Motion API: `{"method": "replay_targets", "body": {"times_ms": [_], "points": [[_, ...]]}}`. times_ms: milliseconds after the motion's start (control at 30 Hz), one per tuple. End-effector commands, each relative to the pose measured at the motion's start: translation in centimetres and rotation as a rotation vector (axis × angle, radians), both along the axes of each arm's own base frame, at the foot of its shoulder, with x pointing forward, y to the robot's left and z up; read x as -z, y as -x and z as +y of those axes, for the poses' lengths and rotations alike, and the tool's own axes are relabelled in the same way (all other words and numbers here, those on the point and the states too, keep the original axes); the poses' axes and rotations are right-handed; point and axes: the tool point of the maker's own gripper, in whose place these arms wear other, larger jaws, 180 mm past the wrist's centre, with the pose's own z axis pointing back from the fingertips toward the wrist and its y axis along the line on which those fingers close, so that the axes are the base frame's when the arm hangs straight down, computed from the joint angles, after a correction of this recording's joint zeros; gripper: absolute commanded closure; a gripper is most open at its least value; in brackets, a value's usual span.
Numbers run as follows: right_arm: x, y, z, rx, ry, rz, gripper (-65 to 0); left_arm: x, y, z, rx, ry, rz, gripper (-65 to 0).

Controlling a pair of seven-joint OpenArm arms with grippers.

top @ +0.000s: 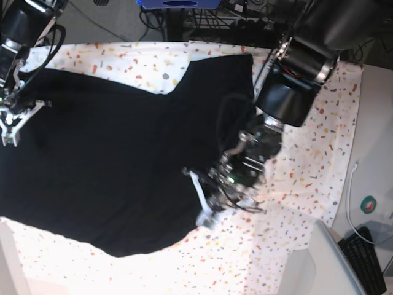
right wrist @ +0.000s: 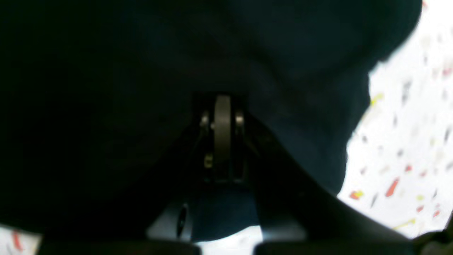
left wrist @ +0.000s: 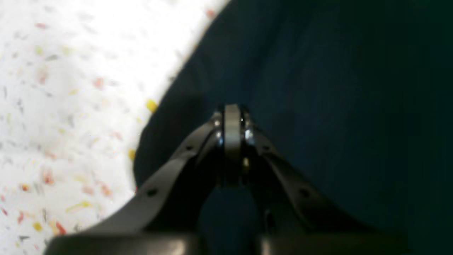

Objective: Layout the t-shirt on the table in an organized manner, then fold the t-shirt properly
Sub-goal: 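Lower the lifted shirt onto the table and release both grippers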

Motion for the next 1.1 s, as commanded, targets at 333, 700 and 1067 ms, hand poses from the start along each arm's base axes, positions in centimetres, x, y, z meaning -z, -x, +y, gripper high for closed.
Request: {"method": "replay_targets", "body": {"times_ms": [333,700,1067], "points": [[0.8,-11.4,0.1,-0.072,-0.116,-0.079,0.0,6.7,9.3,6.0,0.161,-0.522,0.129,0.0],[-5.8,-25.3,15.9,-0.469,-0.056,-0.270,0.0,3.9,19.1,-2.0,0.298,-0.333,0.145,0.0],[-13.7,-27.1,14.3,-0.481,0.109,-0.268,0.0,-9.9,8.7,-0.3,0.129,-0.334,-0.186,0.0]]}}
